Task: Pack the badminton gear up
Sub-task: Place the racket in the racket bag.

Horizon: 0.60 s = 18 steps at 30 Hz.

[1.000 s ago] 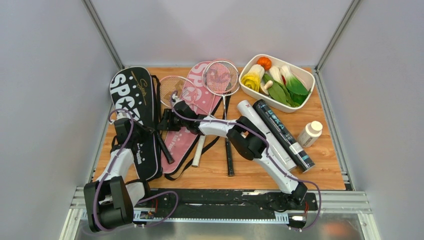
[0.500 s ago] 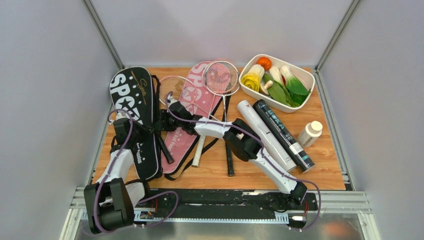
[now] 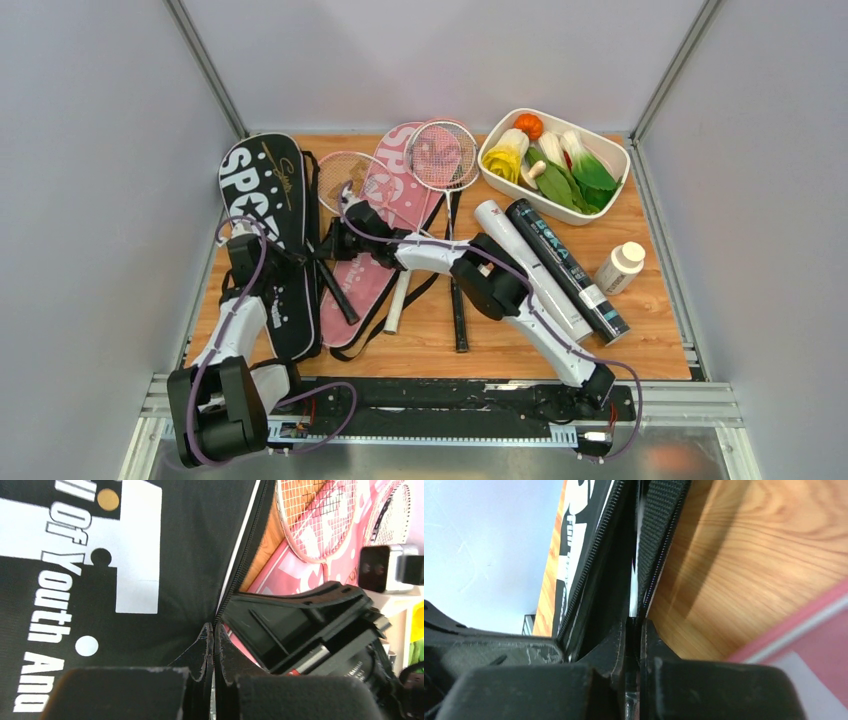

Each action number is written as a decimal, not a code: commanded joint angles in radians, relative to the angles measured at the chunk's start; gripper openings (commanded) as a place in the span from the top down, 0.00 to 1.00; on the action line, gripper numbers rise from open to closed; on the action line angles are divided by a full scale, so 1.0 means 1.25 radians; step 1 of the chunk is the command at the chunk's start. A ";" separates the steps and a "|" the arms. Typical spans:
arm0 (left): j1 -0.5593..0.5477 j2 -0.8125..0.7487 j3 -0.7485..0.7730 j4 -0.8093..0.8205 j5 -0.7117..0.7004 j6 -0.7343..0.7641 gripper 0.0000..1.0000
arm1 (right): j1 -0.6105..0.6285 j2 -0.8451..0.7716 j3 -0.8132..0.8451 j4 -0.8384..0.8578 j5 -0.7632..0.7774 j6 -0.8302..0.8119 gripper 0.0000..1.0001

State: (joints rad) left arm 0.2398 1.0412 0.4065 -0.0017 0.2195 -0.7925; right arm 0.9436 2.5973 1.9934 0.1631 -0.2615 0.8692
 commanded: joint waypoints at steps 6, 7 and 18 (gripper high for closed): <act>0.002 -0.036 0.146 -0.071 -0.029 0.035 1.00 | -0.023 -0.329 -0.135 -0.078 0.096 -0.153 1.00; 0.002 -0.047 0.150 -0.070 -0.023 0.031 1.00 | -0.019 -0.346 -0.136 -0.093 0.110 -0.159 1.00; 0.002 -0.083 0.077 -0.016 0.093 -0.042 1.00 | 0.008 -0.358 -0.168 -0.114 0.140 -0.150 1.00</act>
State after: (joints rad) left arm 0.2371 0.9653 0.5529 -0.0906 0.2852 -0.7956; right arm 0.9264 2.1376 1.8057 0.0383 -0.0967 0.6941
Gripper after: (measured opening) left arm 0.007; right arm 0.007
